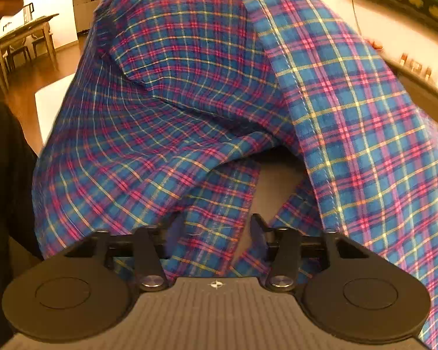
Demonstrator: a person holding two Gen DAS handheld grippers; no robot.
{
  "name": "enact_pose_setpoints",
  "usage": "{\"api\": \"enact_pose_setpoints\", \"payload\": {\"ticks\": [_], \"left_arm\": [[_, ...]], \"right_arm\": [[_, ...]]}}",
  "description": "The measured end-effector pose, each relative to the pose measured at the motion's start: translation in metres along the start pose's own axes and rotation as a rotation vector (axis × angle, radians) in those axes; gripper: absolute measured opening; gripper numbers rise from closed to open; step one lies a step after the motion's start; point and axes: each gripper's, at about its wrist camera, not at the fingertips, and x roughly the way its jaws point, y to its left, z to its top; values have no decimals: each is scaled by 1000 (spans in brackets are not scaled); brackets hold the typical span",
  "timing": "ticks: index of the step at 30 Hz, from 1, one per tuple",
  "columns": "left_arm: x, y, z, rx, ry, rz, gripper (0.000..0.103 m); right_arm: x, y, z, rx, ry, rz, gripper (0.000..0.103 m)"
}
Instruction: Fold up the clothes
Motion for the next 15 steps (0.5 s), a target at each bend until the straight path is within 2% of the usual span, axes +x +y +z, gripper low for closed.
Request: {"api": "enact_pose_setpoints", "payload": {"ticks": [1, 3, 6, 8, 10, 12, 14, 15], "left_arm": [[0, 1, -1, -4, -2, 3, 1], [-1, 6, -3, -16, -8, 9, 1], [-5, 12, -5, -22, -21, 12, 1], [-6, 15, -7, -18, -24, 9, 1], [-4, 16, -8, -16, -18, -9, 1], [-2, 14, -11, 4, -10, -36, 1], [-4, 6, -15, 42, -1, -77, 1], [-9, 1, -19, 72, -4, -95, 1]], "right_arm": [[1, 4, 2, -10, -5, -12, 1], [-5, 9, 3, 6, -30, -28, 1], [-42, 16, -3, 66, -92, -23, 1], [-63, 17, -14, 100, -105, -54, 1], [-74, 19, -28, 131, -97, -83, 1], [-72, 13, -38, 159, -52, -88, 2], [-58, 3, -44, 197, 1, -28, 10], [-63, -5, -45, 225, -9, 1, 20]]}}
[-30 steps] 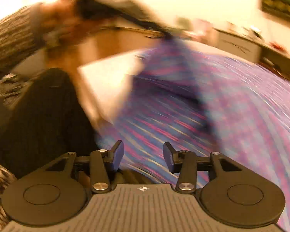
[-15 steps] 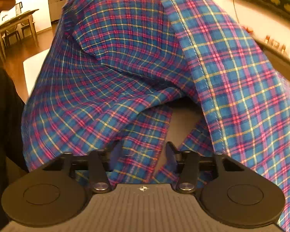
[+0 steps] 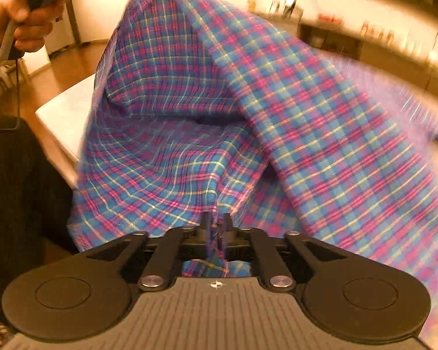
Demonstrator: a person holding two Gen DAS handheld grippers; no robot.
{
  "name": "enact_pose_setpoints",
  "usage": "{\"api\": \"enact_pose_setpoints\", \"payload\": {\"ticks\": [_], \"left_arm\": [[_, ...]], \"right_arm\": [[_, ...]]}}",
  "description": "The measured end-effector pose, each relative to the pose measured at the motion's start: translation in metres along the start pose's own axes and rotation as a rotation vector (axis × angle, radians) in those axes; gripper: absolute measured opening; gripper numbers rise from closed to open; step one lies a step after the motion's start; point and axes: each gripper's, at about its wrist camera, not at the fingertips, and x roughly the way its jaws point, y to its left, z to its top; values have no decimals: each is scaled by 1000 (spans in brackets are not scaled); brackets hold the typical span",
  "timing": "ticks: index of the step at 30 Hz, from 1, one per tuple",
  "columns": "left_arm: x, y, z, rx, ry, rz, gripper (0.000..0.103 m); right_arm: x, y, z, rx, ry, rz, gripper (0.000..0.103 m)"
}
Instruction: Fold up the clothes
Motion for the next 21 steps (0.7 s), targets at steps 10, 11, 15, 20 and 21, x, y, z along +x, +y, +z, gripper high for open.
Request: {"api": "enact_pose_setpoints", "payload": {"ticks": [10, 11, 15, 20, 21], "left_arm": [[-63, -71, -57, 320, 11, -387, 12], [-65, -70, -57, 315, 4, -374, 13], [-53, -58, -53, 230, 18, -305, 18], [-28, -74, -58, 247, 64, -337, 20], [-23, -79, -61, 266, 77, -325, 20]], "right_arm": [[-63, -64, -3, -115, 2, -180, 57], [-71, -71, -2, -116, 6, -180, 58], [-61, -77, -11, -184, 69, -158, 69], [-25, -84, -19, -224, 122, -120, 58], [-30, -87, -18, -201, 117, -108, 35]]}}
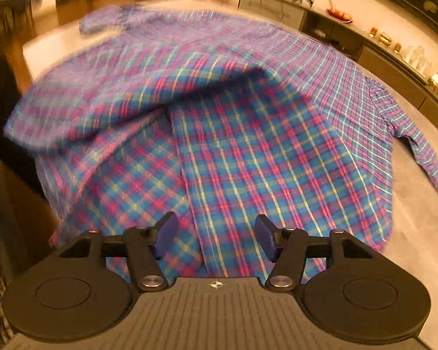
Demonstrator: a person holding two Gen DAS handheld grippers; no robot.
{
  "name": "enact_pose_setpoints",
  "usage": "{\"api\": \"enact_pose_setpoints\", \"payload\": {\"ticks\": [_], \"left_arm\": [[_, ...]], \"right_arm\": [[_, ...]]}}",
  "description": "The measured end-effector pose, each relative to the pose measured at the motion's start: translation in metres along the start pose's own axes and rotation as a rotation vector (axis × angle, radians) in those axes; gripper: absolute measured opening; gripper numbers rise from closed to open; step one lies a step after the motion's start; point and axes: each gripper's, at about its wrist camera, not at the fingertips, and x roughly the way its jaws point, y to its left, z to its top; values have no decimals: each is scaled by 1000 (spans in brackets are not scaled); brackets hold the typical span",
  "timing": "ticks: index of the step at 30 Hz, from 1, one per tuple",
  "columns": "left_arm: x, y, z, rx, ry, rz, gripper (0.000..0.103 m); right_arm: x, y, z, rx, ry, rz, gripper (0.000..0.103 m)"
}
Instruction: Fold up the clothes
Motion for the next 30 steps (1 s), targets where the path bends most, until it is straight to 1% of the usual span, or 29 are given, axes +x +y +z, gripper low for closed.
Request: {"api": "enact_pose_setpoints", "payload": {"ticks": [1, 2, 3, 5, 7, 9, 10, 12, 13, 14, 15, 16, 18, 19, 21, 22, 23, 24, 25, 26, 27, 30], "left_arm": [[8, -2, -1, 9, 21, 18, 20], [17, 2, -3, 1, 42, 42, 20], [25, 7, -5, -13, 61, 69, 20], [34, 29, -10, -85, 86, 131, 20], [36, 55, -15, -162, 101, 191, 21], [38, 81, -19, -237, 118, 250, 23], [40, 93, -21, -272, 127, 270, 23], [46, 113, -23, -333, 126, 268, 23], [52, 115, -22, -336, 127, 271, 24], [60, 117, -22, -333, 131, 278, 24], [67, 118, -21, -330, 134, 286, 26], [75, 119, -20, -326, 137, 294, 28], [96, 124, -24, -340, 185, 368, 28], [104, 130, -27, -363, 207, 393, 28], [117, 146, -34, -410, 241, 423, 28], [122, 153, -38, -431, 255, 431, 28], [127, 162, -43, -449, 270, 439, 28], [128, 170, -49, -467, 283, 440, 28], [130, 176, -54, -483, 292, 441, 28], [132, 181, -58, -497, 301, 442, 28], [133, 187, -62, -508, 309, 445, 28], [133, 201, -72, -551, 319, 450, 28]], "right_arm": [[-4, -3, 0, 13, -6, 5, 6], [-7, -5, 0, 6, -15, -8, 0], [-12, -6, 0, 1, -25, -18, 0], [-36, -10, -5, 2, -55, -33, 0], [-73, -11, -13, -3, -102, -27, 0], [-109, -10, -24, -32, -125, -6, 0], [-117, -11, -30, -49, -111, -9, 0], [-119, -12, -35, -65, -94, -17, 0], [-112, -12, -34, -66, -86, -16, 9], [-98, -10, -29, -63, -74, -7, 20], [-83, -7, -25, -65, -67, 4, 55], [-69, -3, -21, -74, -67, 19, 74], [-36, 7, -10, -86, -57, 57, 75], [-19, 12, -4, -92, -48, 68, 72], [3, 13, 5, -88, -36, 57, 67], [7, 8, 8, -57, -35, 77, 59], [9, 2, 11, -28, -29, 89, 50], [8, -3, 12, -15, -28, 90, 34], [8, -7, 13, -3, -27, 91, 16], [8, -11, 12, 3, -25, 84, 7], [8, -14, 10, 3, -23, 69, 0], [-4, -18, 1, -8, -28, 30, 0]]}}
